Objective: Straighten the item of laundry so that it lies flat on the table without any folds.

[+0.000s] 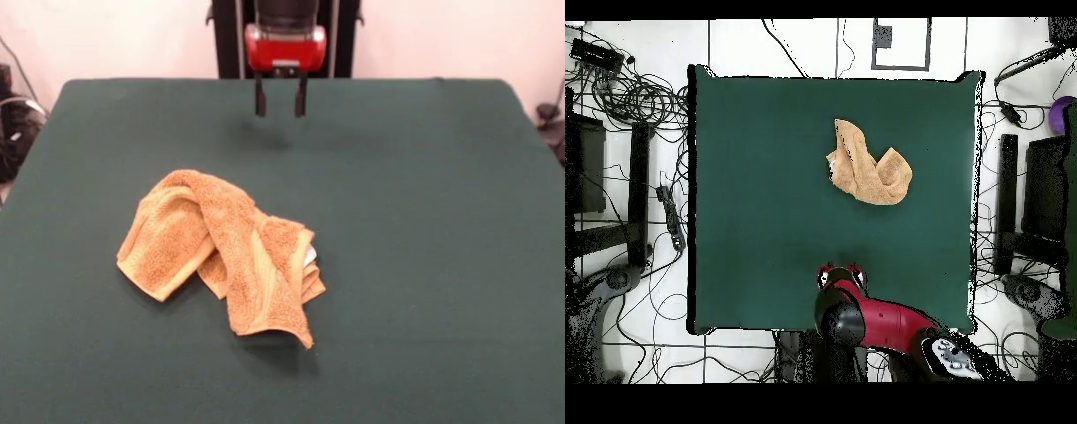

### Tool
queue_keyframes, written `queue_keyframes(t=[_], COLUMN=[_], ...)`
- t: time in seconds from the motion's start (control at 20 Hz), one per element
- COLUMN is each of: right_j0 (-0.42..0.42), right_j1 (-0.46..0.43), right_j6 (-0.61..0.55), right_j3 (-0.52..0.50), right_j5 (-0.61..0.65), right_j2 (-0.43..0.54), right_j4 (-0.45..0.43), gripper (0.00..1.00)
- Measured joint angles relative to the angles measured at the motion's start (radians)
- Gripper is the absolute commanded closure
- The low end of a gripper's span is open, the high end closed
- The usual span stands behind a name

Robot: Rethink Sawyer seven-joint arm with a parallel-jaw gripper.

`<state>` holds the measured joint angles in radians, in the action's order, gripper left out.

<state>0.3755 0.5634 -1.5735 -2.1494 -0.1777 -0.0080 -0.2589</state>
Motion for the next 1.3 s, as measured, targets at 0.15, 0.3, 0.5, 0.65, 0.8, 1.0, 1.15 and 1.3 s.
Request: queue_keyframes(t=[0.15, 0.3, 0.5, 0.65, 0.8, 1.0, 1.15, 1.3], right_j0=[-0.001, -0.022, -0.071, -0.114, -0.146, -0.148, -0.141, -0.141], right_j1=[-0.048, -0.030, 0.083, 0.188, 0.296, 0.376, 0.425, 0.447], right_j6=[0.000, 0.000, 0.000, 0.000, 0.000, 0.000, 0.000, 0.000], right_j3=[0.003, 0.003, 0.007, 0.029, 0.077, 0.128, 0.173, 0.221], right_j5=[0.003, 0.054, 0.204, 0.359, 0.543, 0.662, 0.693, 0.693], right_j2=[0.000, 0.000, 0.000, 0.000, 0.000, 0.004, 0.006, 0.006], right_j4=[0.000, 0.000, 0.004, 0.014, 0.023, 0.028, 0.029, 0.028], gripper=[0.00, 0.00, 0.00, 0.00, 0.00, 0.00, 0.00, 0.00])
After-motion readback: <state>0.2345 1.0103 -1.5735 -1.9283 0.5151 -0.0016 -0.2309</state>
